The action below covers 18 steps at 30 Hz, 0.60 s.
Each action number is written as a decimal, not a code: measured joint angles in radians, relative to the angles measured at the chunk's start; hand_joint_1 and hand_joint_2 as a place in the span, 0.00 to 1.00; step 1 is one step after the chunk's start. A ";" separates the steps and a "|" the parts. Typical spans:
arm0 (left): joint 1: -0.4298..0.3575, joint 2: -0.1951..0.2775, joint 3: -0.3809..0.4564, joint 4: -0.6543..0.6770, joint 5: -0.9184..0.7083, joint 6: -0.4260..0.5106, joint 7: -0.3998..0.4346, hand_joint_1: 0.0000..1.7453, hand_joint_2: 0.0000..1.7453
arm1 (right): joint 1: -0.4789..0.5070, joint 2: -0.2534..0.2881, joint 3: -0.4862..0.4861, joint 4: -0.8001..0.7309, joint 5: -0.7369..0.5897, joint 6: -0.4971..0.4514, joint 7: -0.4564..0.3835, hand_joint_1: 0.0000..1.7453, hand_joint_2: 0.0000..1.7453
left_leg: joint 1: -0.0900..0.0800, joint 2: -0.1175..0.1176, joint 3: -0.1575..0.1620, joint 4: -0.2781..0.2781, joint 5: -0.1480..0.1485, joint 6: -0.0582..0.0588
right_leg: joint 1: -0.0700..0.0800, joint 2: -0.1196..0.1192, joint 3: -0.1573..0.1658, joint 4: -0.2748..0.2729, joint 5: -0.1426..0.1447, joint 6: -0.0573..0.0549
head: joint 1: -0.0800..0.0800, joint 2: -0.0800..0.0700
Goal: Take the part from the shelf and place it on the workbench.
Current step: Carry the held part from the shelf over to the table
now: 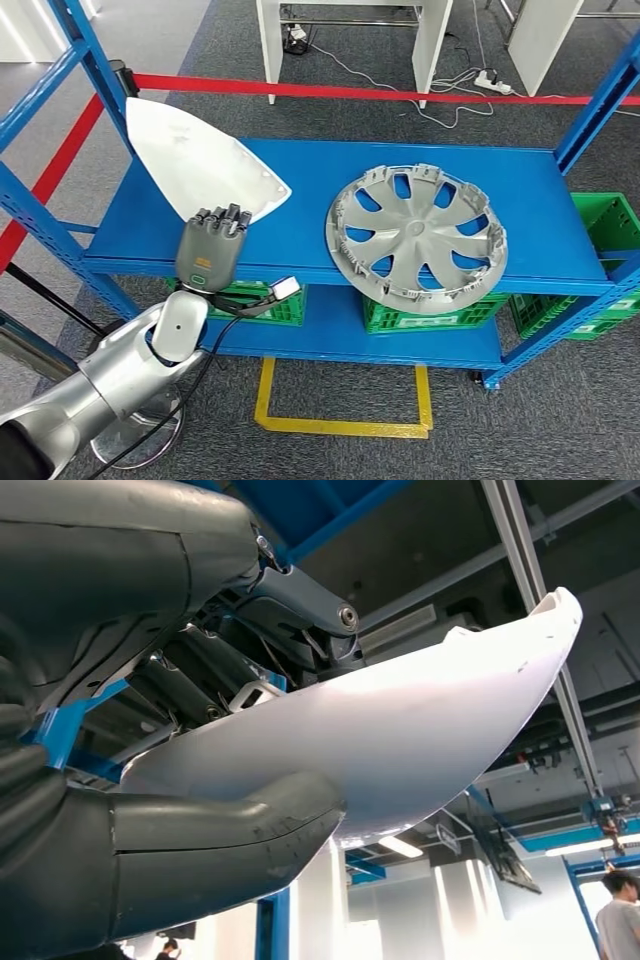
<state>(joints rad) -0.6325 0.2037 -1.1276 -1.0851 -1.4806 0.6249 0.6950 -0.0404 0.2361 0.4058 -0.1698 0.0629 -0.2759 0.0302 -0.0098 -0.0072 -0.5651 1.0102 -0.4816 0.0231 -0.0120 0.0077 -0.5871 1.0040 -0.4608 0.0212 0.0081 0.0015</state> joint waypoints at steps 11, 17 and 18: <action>0.011 0.007 0.000 0.000 0.000 0.002 0.000 1.00 1.00 | 0.000 -0.002 0.001 0.001 0.002 0.000 0.002 0.00 0.00 | 0.016 0.009 -0.004 -0.022 0.030 0.014 | -0.009 -0.005 -0.060 0.181 -0.072 0.029 | 0.007 0.000; 0.015 0.012 0.003 0.000 0.000 0.004 0.000 1.00 1.00 | -0.004 -0.003 0.001 0.001 0.002 0.000 0.004 0.00 0.00 | 0.016 0.005 -0.021 -0.008 0.037 -0.024 | -0.007 0.002 0.032 0.005 -0.026 0.005 | 0.007 0.000; 0.017 0.013 0.004 0.001 0.000 0.004 0.000 1.00 1.00 | -0.004 -0.003 0.001 0.001 0.002 0.000 0.004 0.00 0.00 | 0.017 0.005 -0.027 0.002 0.023 -0.030 | -0.008 0.002 0.027 0.005 -0.023 -0.004 | 0.006 0.000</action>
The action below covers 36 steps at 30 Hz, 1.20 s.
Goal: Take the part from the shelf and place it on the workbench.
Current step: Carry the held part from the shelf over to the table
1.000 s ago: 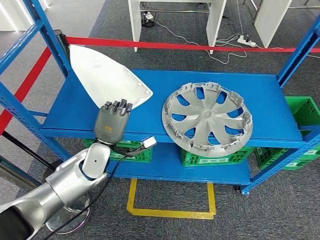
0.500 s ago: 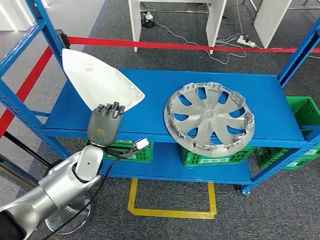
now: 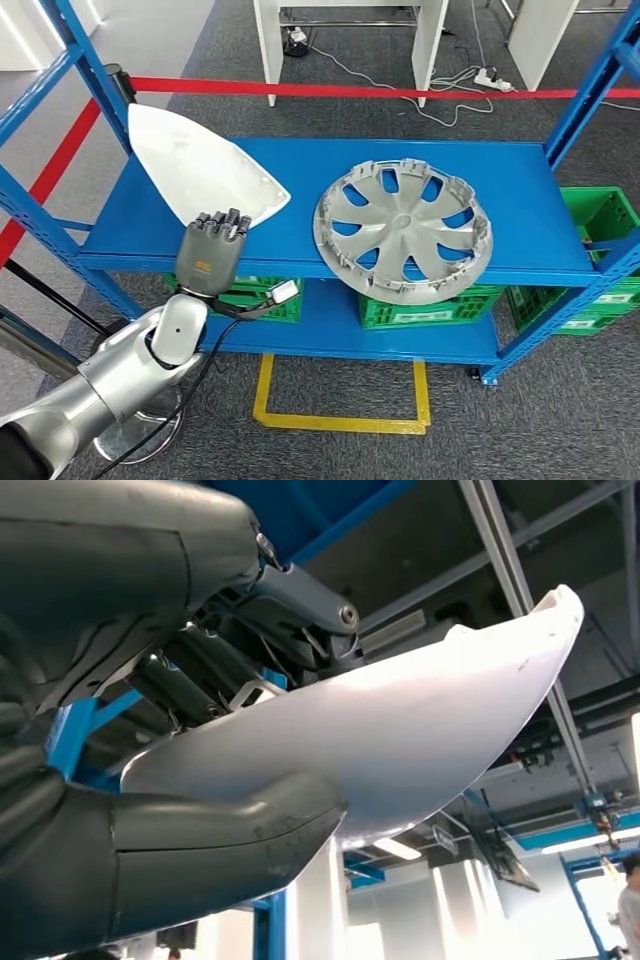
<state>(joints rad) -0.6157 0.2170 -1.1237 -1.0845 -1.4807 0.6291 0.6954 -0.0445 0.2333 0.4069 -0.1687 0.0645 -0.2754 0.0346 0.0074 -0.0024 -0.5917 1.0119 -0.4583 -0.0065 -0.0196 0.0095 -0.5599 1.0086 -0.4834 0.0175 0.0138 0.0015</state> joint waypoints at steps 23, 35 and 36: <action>0.153 0.095 0.125 -0.056 0.000 0.023 0.000 1.00 1.00 | -0.002 -0.003 0.002 0.003 0.000 -0.017 0.036 0.00 0.00 | -0.007 0.009 0.009 -0.035 0.020 0.036 | 0.010 -0.006 -0.106 0.242 -0.064 0.022 | 0.001 0.000; 0.235 0.139 0.210 -0.081 0.000 0.037 0.000 1.00 1.00 | -0.006 -0.004 0.002 0.003 0.010 -0.023 0.047 0.00 0.00 | 0.000 0.007 -0.094 0.203 -0.137 -0.023 | 0.014 -0.010 0.014 -0.037 0.012 -0.039 | -0.007 0.000; 0.241 0.141 0.215 -0.081 0.000 0.038 0.000 1.00 1.00 | -0.006 -0.004 0.002 0.003 0.011 -0.024 0.047 0.00 0.00 | 0.001 0.007 -0.098 0.251 -0.144 -0.025 | 0.014 -0.011 -0.001 -0.034 0.022 -0.038 | -0.006 0.000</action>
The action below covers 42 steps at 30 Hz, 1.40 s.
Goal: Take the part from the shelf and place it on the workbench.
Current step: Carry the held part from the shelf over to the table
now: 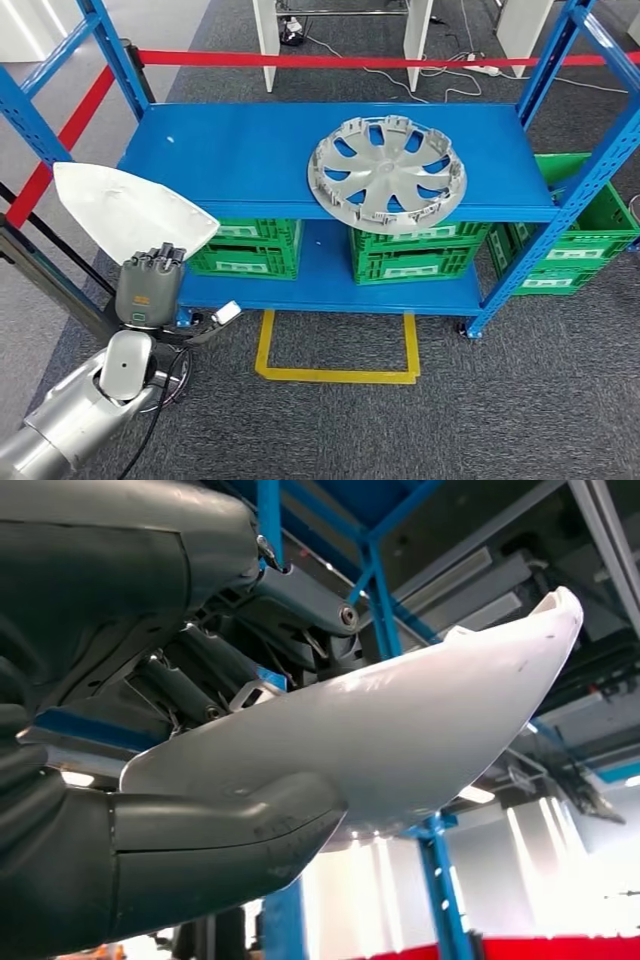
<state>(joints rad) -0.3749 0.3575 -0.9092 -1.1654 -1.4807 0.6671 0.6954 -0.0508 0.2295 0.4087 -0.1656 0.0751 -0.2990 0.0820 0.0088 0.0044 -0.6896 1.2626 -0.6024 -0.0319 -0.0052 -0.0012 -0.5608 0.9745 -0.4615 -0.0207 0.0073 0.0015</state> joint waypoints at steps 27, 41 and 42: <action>0.044 0.031 0.054 -0.017 0.000 0.015 0.000 1.00 1.00 | -0.003 -0.003 0.000 0.002 -0.001 -0.006 0.016 0.00 0.00 | -0.010 0.002 0.024 -0.220 0.150 0.016 | 0.008 -0.003 0.074 -0.024 -0.044 -0.006 | 0.003 0.000; 0.061 0.026 0.072 -0.017 0.000 0.027 0.000 1.00 1.00 | 0.000 -0.004 0.000 0.002 -0.003 -0.012 0.022 0.00 0.00 | 0.001 0.004 0.209 -0.290 0.091 0.042 | 0.006 -0.001 -0.104 0.043 0.051 0.039 | -0.004 0.000; 0.065 0.022 0.075 -0.017 0.000 0.028 0.000 1.00 1.00 | 0.001 -0.004 0.000 0.003 -0.003 -0.012 0.022 0.00 0.00 | 0.002 0.005 0.195 -0.292 0.105 0.049 | 0.005 0.000 -0.118 0.077 0.005 0.045 | -0.003 0.000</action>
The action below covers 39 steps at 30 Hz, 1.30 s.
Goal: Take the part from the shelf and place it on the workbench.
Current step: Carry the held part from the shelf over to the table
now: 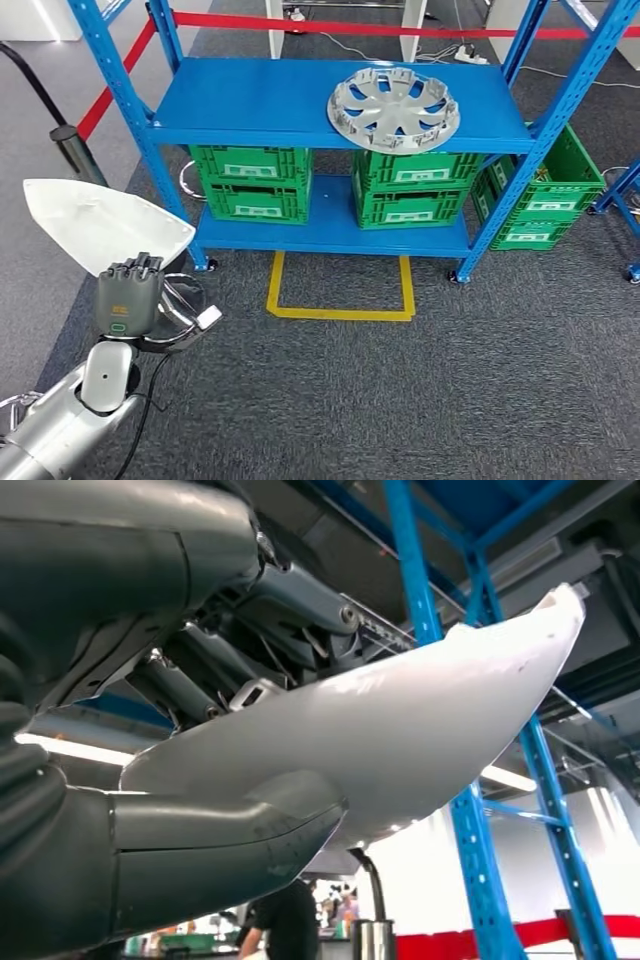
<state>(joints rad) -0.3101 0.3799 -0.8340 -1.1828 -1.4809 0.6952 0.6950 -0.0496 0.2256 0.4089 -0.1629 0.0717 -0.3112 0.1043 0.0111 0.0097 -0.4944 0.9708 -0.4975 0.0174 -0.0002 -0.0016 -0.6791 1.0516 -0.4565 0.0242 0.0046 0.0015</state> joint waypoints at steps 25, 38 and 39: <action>0.169 -0.046 0.230 -0.101 0.000 0.005 -0.210 1.00 1.00 | -0.003 -0.001 0.000 0.000 0.012 0.000 0.000 0.00 0.00 | -0.010 -0.002 -0.006 0.062 -0.014 -0.019 | 0.019 -0.002 0.081 -0.044 0.006 -0.045 | -0.002 0.000; 0.263 -0.178 0.461 -0.150 0.000 0.005 -0.417 1.00 1.00 | -0.001 -0.003 0.000 0.001 0.014 0.000 -0.001 0.00 0.00 | -0.004 0.001 -0.066 0.003 0.053 -0.004 | -0.009 0.001 0.086 0.069 -0.083 0.017 | 0.006 0.000; 0.264 -0.181 0.466 -0.152 0.000 0.005 -0.417 1.00 1.00 | -0.002 -0.003 0.000 0.001 0.014 0.000 -0.001 0.00 0.00 | -0.005 0.001 -0.070 0.007 0.056 -0.009 | -0.010 0.002 0.129 0.000 -0.065 0.014 | 0.006 0.000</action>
<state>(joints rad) -0.0465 0.1991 -0.3682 -1.3348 -1.4809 0.7006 0.2777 -0.0512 0.2224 0.4093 -0.1623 0.0857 -0.3114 0.1029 0.0063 0.0104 -0.5647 0.9776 -0.4414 0.0085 -0.0099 0.0002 -0.5504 1.0516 -0.5217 0.0386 0.0110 0.0015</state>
